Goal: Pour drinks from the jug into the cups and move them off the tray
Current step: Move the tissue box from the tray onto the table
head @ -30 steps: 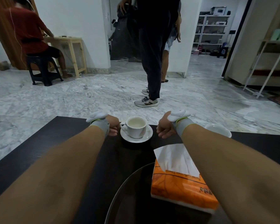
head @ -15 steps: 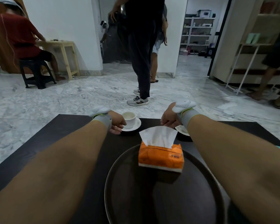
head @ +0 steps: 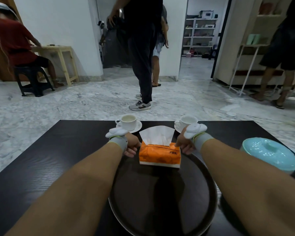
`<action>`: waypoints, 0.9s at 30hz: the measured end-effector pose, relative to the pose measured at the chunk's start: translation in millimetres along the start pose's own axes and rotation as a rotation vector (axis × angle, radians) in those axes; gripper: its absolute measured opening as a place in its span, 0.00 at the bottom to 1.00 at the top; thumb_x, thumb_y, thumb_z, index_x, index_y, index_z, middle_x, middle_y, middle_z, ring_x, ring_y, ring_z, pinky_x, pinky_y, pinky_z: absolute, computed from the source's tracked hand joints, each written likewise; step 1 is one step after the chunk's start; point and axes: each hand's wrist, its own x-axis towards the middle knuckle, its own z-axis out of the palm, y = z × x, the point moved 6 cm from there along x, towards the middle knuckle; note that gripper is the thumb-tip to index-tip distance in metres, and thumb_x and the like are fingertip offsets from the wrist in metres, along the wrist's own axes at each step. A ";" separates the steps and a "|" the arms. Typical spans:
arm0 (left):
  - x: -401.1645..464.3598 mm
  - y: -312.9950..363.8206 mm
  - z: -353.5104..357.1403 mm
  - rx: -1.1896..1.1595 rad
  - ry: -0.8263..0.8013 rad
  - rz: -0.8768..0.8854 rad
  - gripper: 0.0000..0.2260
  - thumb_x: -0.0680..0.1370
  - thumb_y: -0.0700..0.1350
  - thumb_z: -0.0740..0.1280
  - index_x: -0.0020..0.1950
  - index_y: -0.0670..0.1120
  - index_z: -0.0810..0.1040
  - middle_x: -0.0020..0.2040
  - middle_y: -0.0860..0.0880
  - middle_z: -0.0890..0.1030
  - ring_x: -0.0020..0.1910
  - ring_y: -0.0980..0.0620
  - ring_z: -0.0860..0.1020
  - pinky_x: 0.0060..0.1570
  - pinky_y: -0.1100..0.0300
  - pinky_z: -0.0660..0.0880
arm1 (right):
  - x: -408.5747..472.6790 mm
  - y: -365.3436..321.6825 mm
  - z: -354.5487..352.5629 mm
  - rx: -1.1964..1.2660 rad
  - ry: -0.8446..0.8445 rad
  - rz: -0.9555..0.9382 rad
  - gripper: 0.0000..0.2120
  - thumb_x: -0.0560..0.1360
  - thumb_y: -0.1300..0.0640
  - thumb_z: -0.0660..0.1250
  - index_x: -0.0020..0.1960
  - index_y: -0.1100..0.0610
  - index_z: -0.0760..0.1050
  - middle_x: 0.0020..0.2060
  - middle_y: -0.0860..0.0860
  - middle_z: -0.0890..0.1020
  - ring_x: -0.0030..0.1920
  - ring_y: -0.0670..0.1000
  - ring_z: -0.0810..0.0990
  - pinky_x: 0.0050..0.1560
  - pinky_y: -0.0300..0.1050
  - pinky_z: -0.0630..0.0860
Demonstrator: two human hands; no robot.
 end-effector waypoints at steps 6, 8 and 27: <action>-5.4 -7.5 16.8 -0.055 -0.027 -0.028 0.05 0.81 0.42 0.63 0.46 0.43 0.75 0.33 0.48 0.71 0.29 0.54 0.70 0.43 0.57 0.77 | 12.5 14.8 18.1 0.021 0.008 0.034 0.12 0.80 0.58 0.62 0.40 0.61 0.70 0.30 0.54 0.72 0.26 0.49 0.72 0.34 0.42 0.75; -1.0 -7.8 17.4 -0.084 0.017 -0.004 0.05 0.81 0.40 0.64 0.45 0.42 0.73 0.35 0.47 0.73 0.30 0.53 0.71 0.49 0.55 0.77 | 15.5 16.4 18.6 0.011 0.035 0.026 0.13 0.81 0.58 0.62 0.39 0.62 0.70 0.30 0.56 0.74 0.29 0.50 0.73 0.35 0.42 0.75; -16.6 19.4 -1.3 -0.112 0.092 0.059 0.10 0.80 0.37 0.63 0.39 0.43 0.69 0.33 0.47 0.72 0.28 0.55 0.68 0.29 0.64 0.73 | -2.1 -1.4 -21.4 0.271 0.226 -0.133 0.08 0.78 0.61 0.61 0.40 0.57 0.68 0.37 0.53 0.75 0.38 0.55 0.75 0.22 0.37 0.76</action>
